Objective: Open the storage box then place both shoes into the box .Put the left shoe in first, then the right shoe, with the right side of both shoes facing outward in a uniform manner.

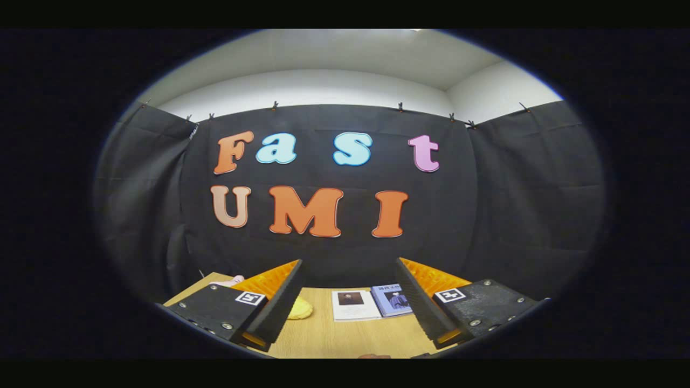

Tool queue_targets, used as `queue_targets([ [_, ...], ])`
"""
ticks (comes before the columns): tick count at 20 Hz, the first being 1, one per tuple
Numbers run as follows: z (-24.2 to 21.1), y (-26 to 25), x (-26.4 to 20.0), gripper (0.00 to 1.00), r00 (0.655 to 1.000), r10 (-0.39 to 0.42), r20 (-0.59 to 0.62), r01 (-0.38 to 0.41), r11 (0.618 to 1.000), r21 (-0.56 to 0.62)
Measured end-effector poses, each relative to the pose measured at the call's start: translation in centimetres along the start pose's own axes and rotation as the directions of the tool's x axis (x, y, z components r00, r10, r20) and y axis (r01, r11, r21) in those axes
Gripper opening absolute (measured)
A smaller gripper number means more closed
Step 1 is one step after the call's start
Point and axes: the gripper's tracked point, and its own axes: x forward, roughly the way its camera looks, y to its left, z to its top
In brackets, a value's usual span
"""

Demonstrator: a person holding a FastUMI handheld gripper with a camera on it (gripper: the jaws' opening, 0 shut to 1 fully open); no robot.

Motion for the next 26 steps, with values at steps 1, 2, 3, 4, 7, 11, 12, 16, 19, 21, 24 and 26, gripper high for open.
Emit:
queue_targets([
  [1,-0.1,-0.1,0.1,0.99,1.0,0.008,-0.001,-0.008,1.0,0.005],
  [2,0.0,-0.5,0.2,0.99,1.0,0.007,0.001,-0.007,1.0,0.008],
  [3,0.1,-0.8,0.2,0.99,1.0,0.007,0.004,-0.007,1.0,0.006],
  [4,0.0,-1.1,0.2,0.99,1.0,0.008,0.005,-0.008,1.0,0.008],
  [7,0.1,-1.6,0.0,0.99,1.0,0.017,0.012,-0.017,1.0,0.018],
  [11,-0.1,-2.8,0.0,0.99,1.0,0.02,0.014,-0.021,0.999,0.029],
  [12,-0.1,-3.2,0.0,0.99,1.0,0.02,0.014,-0.02,0.999,0.03],
  [16,-0.3,-4.4,0.0,0.99,1.0,0.022,0.013,-0.023,0.999,0.041],
  [19,-0.7,-5.4,0.2,0.99,1.0,0.021,0.011,-0.021,0.999,0.043],
  [21,-0.7,-6.2,0.2,0.99,1.0,0.019,0.008,-0.02,0.999,0.047],
  [24,-1.0,-7.0,0.3,0.98,1.0,0.022,0.005,-0.023,0.998,0.056],
  [26,-1.1,-7.4,0.4,0.98,1.0,0.026,0.008,-0.026,0.998,0.063],
])
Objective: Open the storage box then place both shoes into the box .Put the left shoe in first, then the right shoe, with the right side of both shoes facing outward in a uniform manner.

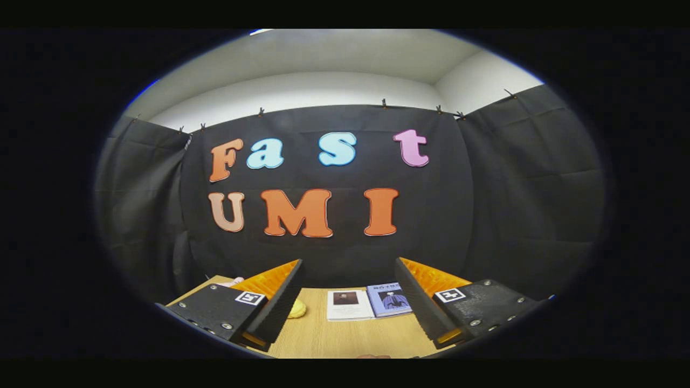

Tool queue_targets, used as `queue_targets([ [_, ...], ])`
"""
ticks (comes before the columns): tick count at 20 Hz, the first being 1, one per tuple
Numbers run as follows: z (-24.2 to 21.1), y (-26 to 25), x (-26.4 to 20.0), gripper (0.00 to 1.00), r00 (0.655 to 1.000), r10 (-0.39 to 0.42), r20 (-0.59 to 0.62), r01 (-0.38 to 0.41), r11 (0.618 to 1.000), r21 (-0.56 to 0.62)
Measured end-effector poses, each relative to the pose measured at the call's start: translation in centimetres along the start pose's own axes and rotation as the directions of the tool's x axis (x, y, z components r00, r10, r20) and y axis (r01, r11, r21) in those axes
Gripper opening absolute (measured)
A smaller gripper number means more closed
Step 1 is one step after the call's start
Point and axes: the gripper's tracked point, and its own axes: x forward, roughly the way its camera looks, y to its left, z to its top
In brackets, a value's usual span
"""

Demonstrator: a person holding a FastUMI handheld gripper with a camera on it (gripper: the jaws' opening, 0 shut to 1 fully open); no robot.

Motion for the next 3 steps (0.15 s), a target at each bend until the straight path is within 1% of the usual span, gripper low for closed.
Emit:
queue_targets([
  [3,-0.28,-1.05,0.13,0.98,1.0,-0.003,-0.006,0.003,1.0,0.0],
])
